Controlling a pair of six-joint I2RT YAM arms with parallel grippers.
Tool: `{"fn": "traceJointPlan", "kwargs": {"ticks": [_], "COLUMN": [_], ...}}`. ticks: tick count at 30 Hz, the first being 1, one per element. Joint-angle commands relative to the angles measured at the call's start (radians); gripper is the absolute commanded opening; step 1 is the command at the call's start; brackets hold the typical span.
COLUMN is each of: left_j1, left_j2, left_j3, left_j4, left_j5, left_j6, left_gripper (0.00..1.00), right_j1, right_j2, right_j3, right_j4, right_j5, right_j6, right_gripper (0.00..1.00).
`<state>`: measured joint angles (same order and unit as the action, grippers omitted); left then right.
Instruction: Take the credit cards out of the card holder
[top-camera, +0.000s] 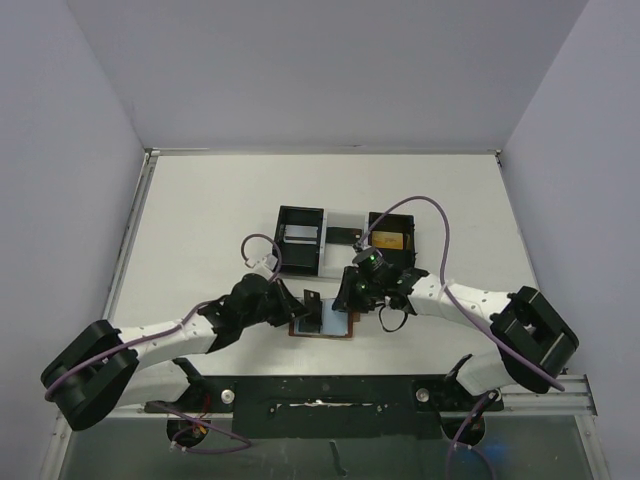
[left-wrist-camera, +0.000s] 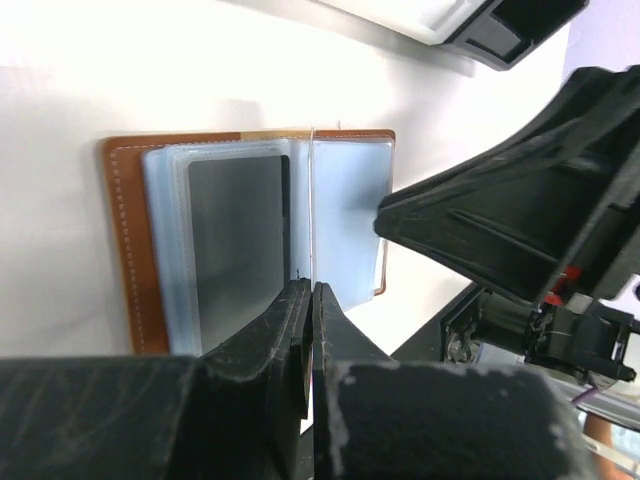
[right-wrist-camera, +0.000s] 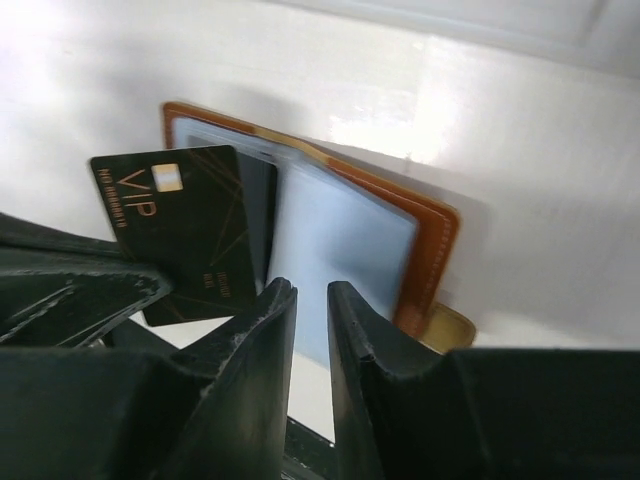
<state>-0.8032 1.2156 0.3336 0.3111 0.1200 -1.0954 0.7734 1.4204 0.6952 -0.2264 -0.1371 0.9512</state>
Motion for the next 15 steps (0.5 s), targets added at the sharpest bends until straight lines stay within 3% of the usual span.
{"fn": "traceJointPlan", "kwargs": {"ticks": [1,15], "left_j1": [0.004,0.008], "left_j2": [-0.082,-0.205], "left_j3": [0.038,0.009], "left_j4": [-0.103,-0.208], "left_j5": [-0.098,-0.184], "left_j6": [0.034,0.022], "left_gripper": [0.00,0.00], "right_j1": [0.030,0.087], "right_j2": [-0.030,0.155], "right_j3": [0.082,0.163], "right_j4": [0.022,0.017], "right_j5": [0.004,0.007], "right_j6": [-0.041,-0.040], "right_gripper": [0.22,0.21]}}
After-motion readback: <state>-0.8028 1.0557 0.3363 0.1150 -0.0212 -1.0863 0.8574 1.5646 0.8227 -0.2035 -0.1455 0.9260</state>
